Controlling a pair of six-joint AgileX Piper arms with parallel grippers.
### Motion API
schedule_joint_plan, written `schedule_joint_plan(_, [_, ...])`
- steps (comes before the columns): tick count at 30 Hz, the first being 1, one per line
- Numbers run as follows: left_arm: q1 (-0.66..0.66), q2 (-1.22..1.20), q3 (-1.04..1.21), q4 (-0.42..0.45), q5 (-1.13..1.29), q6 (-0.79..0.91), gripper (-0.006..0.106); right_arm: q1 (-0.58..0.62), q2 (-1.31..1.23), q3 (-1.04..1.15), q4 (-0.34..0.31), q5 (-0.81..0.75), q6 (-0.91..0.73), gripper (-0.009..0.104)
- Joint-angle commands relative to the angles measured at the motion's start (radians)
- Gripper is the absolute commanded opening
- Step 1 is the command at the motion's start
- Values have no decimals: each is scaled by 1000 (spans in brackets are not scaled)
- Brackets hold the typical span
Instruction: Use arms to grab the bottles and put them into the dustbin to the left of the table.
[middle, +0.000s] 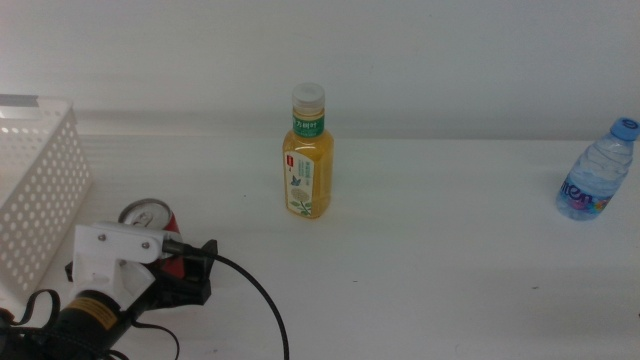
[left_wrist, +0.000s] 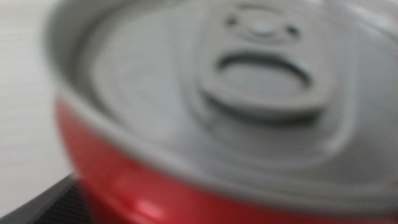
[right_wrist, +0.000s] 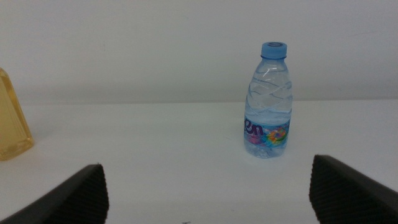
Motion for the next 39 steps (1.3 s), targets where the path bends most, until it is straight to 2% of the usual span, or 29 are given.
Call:
schedule_joint_plan(1, [-9, 2, -6, -29, -1, -1, 94, -6, -39, 44, -7, -8, -10, 85])
schedule_joint_plan(5, [-9, 2, -15, -39, 20, -1, 90, -6, -39, 44, -7, -8, -10, 85])
schedule_joint_plan(9, [-9, 2, -30, -39, 42, -1, 78, -6, -39, 44, -7, -8, -10, 85])
schedule_joint_plan(14, [-9, 2, -32, -34, 57, -1, 46, -6, -39, 44, -7, -8, -10, 85])
schedule_joint_plan(20, [-9, 2, -32, -27, 107, -2, -2, -6, -39, 44, -7, -8, -10, 85])
schedule_joint_plan(24, [-9, -21, -16, -29, 43, -9, -2, -6, -39, 44, -7, -8, -10, 85])
schedule_joint_plan(27, [-9, -102, 12, -29, 81, -13, -2, -6, -39, 44, -7, -8, -10, 85])
schedule_joint_plan(34, [-9, -471, 14, -29, 536, -10, -2, -6, -39, 44, -7, -8, -10, 85])
schedule_joint_plan(39, [-9, -722, -69, -29, 911, 23, -2, -6, -39, 44, -7, -8, -10, 85])
